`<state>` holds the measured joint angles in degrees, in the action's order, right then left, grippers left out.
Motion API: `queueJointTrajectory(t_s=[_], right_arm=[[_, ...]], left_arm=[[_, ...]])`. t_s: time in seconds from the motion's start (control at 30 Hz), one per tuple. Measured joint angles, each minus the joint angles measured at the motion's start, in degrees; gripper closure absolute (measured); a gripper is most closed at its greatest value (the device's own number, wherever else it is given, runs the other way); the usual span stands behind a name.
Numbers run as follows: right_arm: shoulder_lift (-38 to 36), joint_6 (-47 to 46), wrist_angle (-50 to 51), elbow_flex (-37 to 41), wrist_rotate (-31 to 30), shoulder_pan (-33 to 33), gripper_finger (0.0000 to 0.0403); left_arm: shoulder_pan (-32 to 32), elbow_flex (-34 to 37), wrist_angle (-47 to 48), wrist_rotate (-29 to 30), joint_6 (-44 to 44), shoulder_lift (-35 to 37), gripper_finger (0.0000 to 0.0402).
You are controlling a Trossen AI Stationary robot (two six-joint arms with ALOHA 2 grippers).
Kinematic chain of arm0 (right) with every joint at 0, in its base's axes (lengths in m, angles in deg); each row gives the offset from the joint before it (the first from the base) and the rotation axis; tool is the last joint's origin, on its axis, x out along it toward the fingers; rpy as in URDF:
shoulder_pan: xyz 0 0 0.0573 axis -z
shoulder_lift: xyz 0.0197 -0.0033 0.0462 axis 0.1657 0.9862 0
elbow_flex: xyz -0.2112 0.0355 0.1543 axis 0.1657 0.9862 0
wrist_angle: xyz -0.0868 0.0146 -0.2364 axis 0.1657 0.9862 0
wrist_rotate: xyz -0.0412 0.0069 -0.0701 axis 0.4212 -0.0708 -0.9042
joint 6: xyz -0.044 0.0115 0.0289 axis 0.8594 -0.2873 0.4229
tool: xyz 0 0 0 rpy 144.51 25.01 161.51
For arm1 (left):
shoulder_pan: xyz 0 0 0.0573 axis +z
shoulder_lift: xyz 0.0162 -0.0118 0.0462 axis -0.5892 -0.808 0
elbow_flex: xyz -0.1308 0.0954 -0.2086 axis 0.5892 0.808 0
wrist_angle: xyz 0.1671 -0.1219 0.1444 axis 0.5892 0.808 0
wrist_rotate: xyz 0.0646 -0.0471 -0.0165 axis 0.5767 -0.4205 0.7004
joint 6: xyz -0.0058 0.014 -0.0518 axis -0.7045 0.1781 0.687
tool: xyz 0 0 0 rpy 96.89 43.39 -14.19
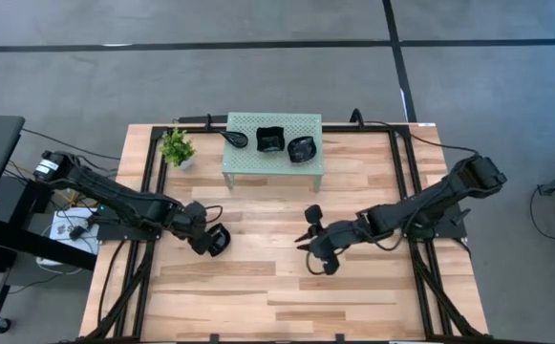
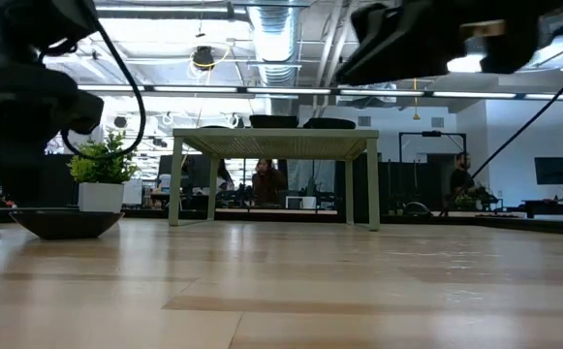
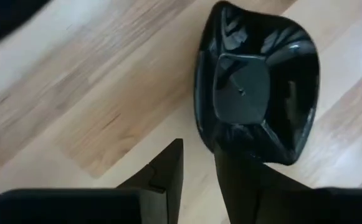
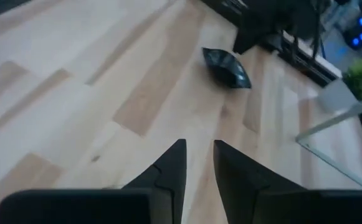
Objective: Pick & Place Mini shaped plates
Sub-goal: Stack the leaf shaped plate on top of the other leaf shaped plate on the shelf
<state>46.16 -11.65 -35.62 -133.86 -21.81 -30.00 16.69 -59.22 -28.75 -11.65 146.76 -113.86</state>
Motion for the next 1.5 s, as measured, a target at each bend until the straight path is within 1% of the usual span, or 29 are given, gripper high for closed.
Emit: queueJointTrajectory(t_s=[0.1,0.23,0.27,0.4,0.5,0.6,0.67,0.73,0.8,0.87,0.93,0.97,1.0,1.07,1.13,1.17,1.23,1.37,1.43,1.5], right_arm=[[1.96,-0.59,2.75,-2.28,0.04,1.58,0.0323],[5.27,-2.03,3.54,-5.28,0.90,3.07,0.0307],[6.42,-2.10,3.04,-6.03,1.91,3.25,0.0301],[9.99,-2.12,4.94,-8.01,1.82,3.77,0.0270],[11.76,-1.89,6.48,-9.04,1.64,3.79,0.0248],[12.91,-0.27,6.14,-9.61,1.62,4.04,0.0230],[13.56,0.77,5.58,-10.33,1.63,4.06,0.0222],[13.78,0.92,5.47,-10.56,1.60,4.11,0.0217],[14.77,1.13,2.88,-11.21,1.97,4.45,0.0216],[15.12,1.62,0.15,-11.23,2.93,4.58,0.0218],[16.72,3.67,-5.09,-11.38,7.27,5.01,0.0222],[17.06,5.04,-6.13,-11.38,9.66,5.10,0.0224],[17.22,6.46,-6.88,-11.07,11.82,5.28,0.0227],[19.54,9.08,-12.59,-11.92,15.82,5.28,0.0234],[20.04,11.88,-13.21,-11.51,16.73,5.25,0.0240],[21.28,13.25,-14.30,-12.33,16.87,5.22,0.0244],[22.41,15.46,-13.73,-13.34,16.63,5.18,0.0250],[24.42,16.22,-13.46,-16.52,16.68,5.83,0.0263],[24.65,16.05,-7.62,-17.38,16.34,5.96,0.0269],[25.93,16.09,-5.10,-19.48,16.76,6.50,0.0275]], left_arm=[[0.01,1.54,-2.73,0.73,-0.02,0.32,0.0309],[0.01,2.19,-4.74,1.51,-0.24,0.00,0.0309],[0.01,2.42,-5.13,1.70,-0.24,0.07,0.0309],[0.01,4.21,-9.22,1.85,-0.29,-0.63,0.0309],[-0.01,5.42,-11.61,1.83,-3.22,-1.51,0.0311],[0.01,5.47,-14.00,1.00,-6.36,-2.10,0.0328],[-0.11,5.47,-15.70,-0.09,-8.94,-1.73,0.0350],[-0.14,5.45,-19.40,-0.49,-11.90,-2.32,0.0378],[-0.12,5.45,-22.05,-0.04,-14.03,-2.18,0.0394],[0.25,5.43,-26.64,0.75,-14.95,-3.08,0.0394],[0.95,5.41,-29.29,1.10,-15.72,-3.11,0.0394],[1.58,5.16,-30.32,1.19,-15.74,-3.58,0.0395],[2.51,4.80,-30.84,1.15,-15.76,-4.10,0.0395],[4.35,4.09,-31.21,1.24,-15.59,-4.83,0.0395],[6.64,2.69,-32.45,1.04,-15.54,-7.23,0.0395],[7.73,2.24,-32.84,-0.03,-15.59,-7.97,0.0394],[9.53,1.00,-33.79,-2.01,-16.48,-10.45,0.0395],[11.20,-2.93,-36.18,-5.70,-20.60,-16.58,0.0395],[11.22,-5.25,-37.53,-5.66,-21.42,-18.98,0.0394],[11.22,-7.72,-37.84,-5.59,-21.23,-20.49,0.0395]])
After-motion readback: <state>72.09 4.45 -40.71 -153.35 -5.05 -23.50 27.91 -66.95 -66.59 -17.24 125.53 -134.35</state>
